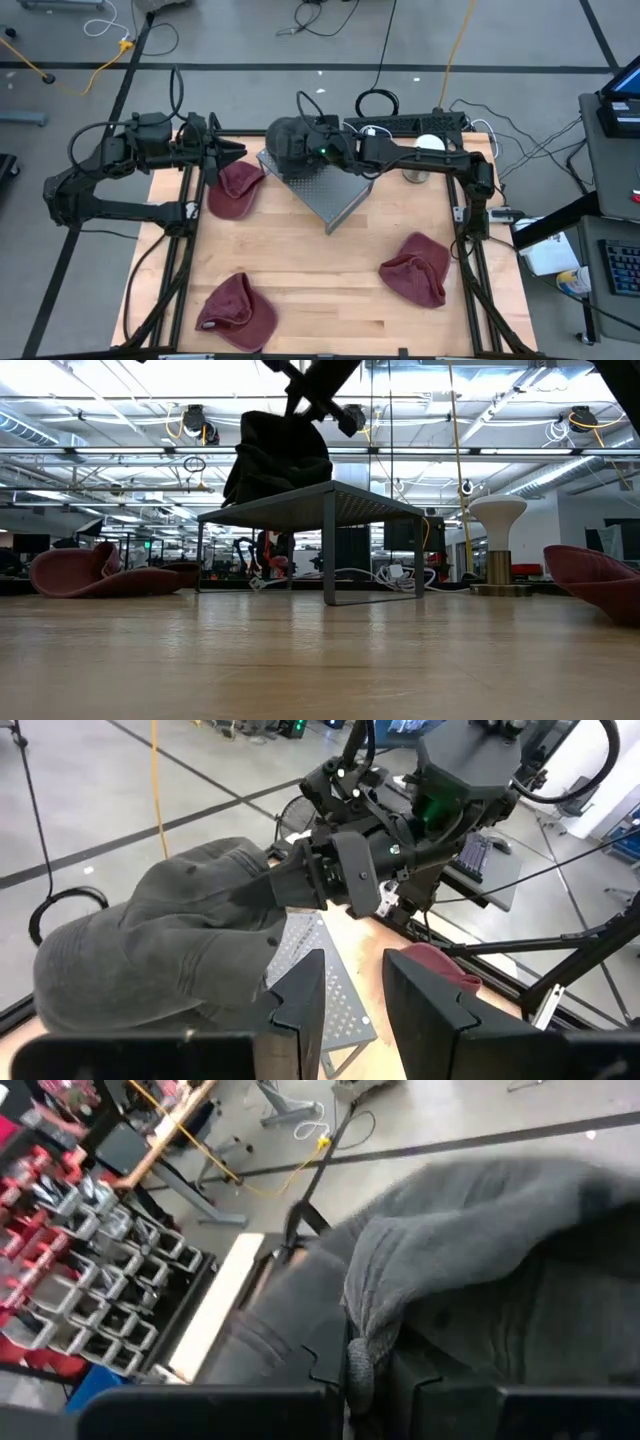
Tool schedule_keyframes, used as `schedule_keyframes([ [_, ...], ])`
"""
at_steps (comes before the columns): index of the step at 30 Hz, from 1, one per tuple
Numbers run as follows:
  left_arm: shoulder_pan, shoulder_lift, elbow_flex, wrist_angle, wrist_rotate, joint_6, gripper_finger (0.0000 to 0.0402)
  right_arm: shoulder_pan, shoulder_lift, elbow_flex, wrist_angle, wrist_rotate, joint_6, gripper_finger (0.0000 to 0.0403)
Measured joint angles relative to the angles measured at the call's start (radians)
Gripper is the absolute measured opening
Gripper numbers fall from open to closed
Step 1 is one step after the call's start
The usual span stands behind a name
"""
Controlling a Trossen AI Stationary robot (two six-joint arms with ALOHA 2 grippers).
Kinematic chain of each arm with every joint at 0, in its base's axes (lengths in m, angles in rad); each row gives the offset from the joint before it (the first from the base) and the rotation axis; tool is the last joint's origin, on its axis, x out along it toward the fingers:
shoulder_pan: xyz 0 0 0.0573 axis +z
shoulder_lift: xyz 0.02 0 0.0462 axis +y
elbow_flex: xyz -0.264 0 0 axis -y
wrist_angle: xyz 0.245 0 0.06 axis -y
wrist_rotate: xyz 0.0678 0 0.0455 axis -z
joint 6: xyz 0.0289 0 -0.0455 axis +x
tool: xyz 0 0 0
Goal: Pick & Place hat
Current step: Stack the black cap on the black cap on the shelf
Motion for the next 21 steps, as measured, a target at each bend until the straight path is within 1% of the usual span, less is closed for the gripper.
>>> schedule_keyframes([
  [4,0.0,0.0,0.0,-0.024,-0.009,-0.028,0.0106,-0.009,0.002,-0.102,0.06,-0.073,0.033,0.0017],
  [9,0.0,0.0,0.0,-0.03,-0.009,-0.028,0.0106,-0.015,0.002,-0.228,0.3,-0.141,0.0,0.002],
  [11,0.0,0.0,0.0,-0.034,-0.009,-0.032,0.0106,-0.015,0.002,-0.259,0.348,-0.174,0.002,0.0026],
  [16,0.0,0.001,0.0,-0.05,-0.009,-0.035,0.0106,-0.016,0.002,-0.289,0.348,-0.229,0.011,0.0046],
  [21,0.0,0.0,0.0,-0.05,-0.008,-0.038,0.0106,-0.02,-0.019,-0.29,0.333,-0.231,-0.024,0.008],
])
